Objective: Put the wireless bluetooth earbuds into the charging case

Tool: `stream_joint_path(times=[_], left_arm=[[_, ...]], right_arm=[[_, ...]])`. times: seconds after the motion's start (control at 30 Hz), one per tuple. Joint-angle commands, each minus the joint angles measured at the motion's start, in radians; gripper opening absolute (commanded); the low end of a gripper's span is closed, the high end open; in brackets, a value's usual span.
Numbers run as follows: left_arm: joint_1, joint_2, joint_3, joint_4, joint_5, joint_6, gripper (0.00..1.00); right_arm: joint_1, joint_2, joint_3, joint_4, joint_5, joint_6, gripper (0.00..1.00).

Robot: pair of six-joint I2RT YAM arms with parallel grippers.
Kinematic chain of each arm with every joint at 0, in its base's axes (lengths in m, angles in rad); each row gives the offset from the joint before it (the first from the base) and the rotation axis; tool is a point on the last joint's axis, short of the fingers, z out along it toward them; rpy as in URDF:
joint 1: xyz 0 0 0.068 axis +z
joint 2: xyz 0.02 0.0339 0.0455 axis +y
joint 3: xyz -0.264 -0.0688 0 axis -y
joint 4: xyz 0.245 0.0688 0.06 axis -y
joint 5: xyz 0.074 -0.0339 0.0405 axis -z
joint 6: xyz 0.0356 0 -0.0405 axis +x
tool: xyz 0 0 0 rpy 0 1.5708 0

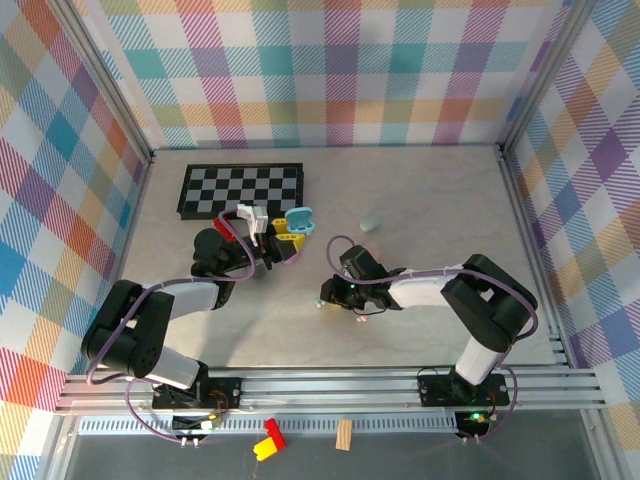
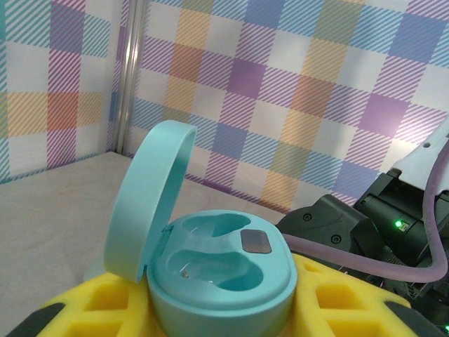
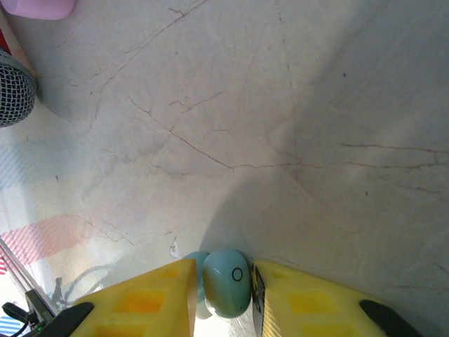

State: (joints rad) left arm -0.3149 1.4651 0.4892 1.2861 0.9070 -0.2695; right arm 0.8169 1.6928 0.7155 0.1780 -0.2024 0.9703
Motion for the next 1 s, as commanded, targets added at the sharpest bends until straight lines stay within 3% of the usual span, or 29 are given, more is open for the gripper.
stream_joint_path(times=[0.0, 0.4, 0.73, 0.97], left_arm=[[0.014, 0.008, 0.017, 0.052, 0.025, -0.005, 0.3], [0.014, 0.019, 0.017, 0.053, 0.024, -0.001, 0.3], [0.015, 0.029, 0.009, 0.051, 0.015, 0.016, 0.3], [0.014, 0.037, 0.017, 0.05, 0.023, 0.016, 0.3]], right_arm=[[-0.001, 0.038, 0.016, -0.075, 0.023, -0.037, 0.25], [-0.001, -0.044, 0.023, -0.168, 0.114, -0.091, 0.19], [0.001, -0.133, 0.179, -0.641, 0.475, -0.231, 0.19], [0.019, -0.112, 0.275, -0.812, 0.647, -0.31, 0.19]])
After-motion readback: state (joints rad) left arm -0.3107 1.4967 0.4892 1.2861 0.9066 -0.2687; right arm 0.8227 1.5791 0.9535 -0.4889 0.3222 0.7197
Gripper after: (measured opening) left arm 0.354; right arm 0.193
